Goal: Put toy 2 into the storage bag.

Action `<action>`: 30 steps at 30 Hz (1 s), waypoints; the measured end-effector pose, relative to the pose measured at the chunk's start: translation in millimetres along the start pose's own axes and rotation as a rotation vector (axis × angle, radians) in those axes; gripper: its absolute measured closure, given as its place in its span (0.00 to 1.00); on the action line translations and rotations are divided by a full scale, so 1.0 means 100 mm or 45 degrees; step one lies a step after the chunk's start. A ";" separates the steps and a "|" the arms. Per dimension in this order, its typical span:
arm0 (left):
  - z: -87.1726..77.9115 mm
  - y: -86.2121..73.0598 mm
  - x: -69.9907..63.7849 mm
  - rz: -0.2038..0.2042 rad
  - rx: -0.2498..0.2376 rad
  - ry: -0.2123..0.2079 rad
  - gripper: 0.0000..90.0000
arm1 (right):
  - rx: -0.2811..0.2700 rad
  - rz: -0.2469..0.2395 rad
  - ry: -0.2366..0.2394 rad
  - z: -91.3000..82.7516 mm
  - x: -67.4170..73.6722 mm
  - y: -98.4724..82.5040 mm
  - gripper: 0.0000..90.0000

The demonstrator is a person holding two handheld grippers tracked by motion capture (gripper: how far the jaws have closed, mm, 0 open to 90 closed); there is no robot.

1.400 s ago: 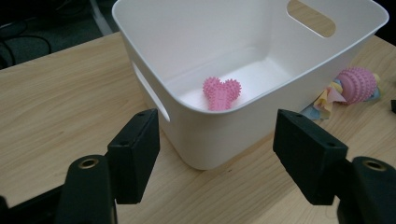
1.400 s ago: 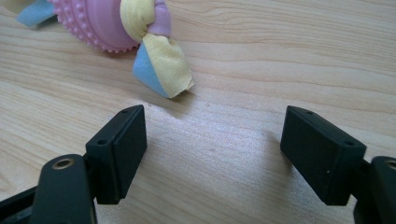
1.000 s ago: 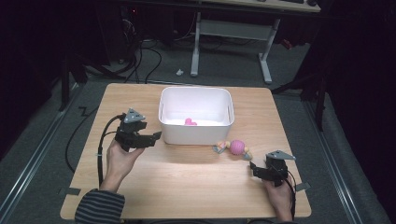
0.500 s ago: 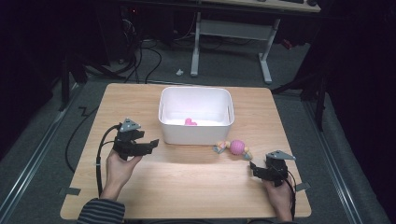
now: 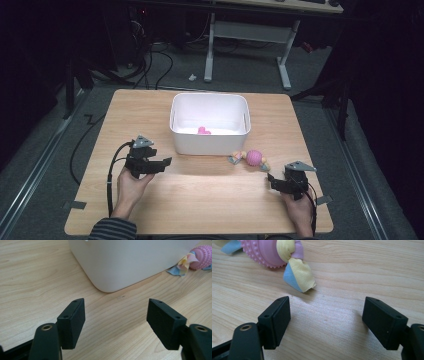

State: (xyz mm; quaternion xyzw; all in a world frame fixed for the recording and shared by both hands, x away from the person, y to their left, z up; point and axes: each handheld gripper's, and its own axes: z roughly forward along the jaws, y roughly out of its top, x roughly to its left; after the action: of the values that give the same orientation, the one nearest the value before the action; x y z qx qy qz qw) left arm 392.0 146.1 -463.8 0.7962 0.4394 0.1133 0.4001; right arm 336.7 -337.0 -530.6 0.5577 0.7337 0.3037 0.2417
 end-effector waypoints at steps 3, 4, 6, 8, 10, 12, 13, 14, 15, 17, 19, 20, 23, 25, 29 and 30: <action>0.03 -0.04 0.01 -0.012 0.001 -0.002 0.35 | 0.000 -0.002 0.000 0.00 0.00 0.00 0.25; 0.04 -0.05 0.02 -0.014 0.001 -0.001 0.35 | 0.000 -0.002 0.000 0.00 0.00 0.00 0.25; 0.07 -0.09 0.03 -0.017 0.012 0.007 0.34 | -0.001 -0.002 0.000 0.00 0.00 0.00 0.25; 0.09 -0.13 0.06 -0.035 0.009 0.003 0.34 | 0.000 -0.002 0.000 0.00 0.00 0.00 0.25; 0.10 -0.16 0.08 -0.043 0.015 0.001 0.34 | 0.000 -0.002 0.000 0.00 0.00 0.00 0.25; 0.12 -0.18 0.09 -0.048 0.027 0.002 0.34 | 0.000 -0.002 0.000 0.00 0.00 0.00 0.25; 0.13 -0.19 0.09 -0.042 0.034 0.008 0.34 | -0.001 -0.002 0.000 0.00 0.00 0.00 0.25; 0.13 -0.19 0.08 -0.038 0.037 0.014 0.34 | 0.000 -0.002 0.000 0.00 0.00 0.00 0.25; 0.14 -0.19 0.08 -0.033 0.035 0.019 0.34 | -0.001 -0.002 0.000 0.00 0.00 0.00 0.25; 0.17 -0.19 0.07 -0.024 0.039 0.021 0.34 | -0.001 -0.002 0.000 0.00 0.00 0.00 0.25; 0.20 -0.19 0.06 -0.016 0.046 0.027 0.34 | -0.001 -0.002 0.000 0.00 0.00 0.00 0.25; 0.22 -0.19 0.05 -0.010 0.052 0.034 0.34 | -0.001 -0.002 0.000 0.00 0.00 0.00 0.25; 0.27 -0.20 0.03 0.003 0.061 0.045 0.34 | 0.000 -0.004 0.000 0.00 0.00 0.00 0.25; 0.31 -0.20 0.02 0.012 0.065 0.049 0.34 | 0.000 -0.005 0.000 0.00 0.00 0.00 0.25; 0.40 -0.21 0.00 0.028 0.076 0.078 0.34 | 0.000 -0.005 0.001 0.00 0.00 0.00 0.25; 0.42 -0.21 -0.01 0.031 0.078 0.078 0.34 | 0.000 -0.005 0.001 0.00 0.00 0.00 0.25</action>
State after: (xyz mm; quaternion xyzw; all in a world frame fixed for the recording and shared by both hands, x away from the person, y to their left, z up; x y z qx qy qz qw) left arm 401.3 129.1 -506.4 0.8095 0.4452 0.1290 0.3604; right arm 336.6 -337.1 -530.6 0.5563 0.7348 0.3034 0.2421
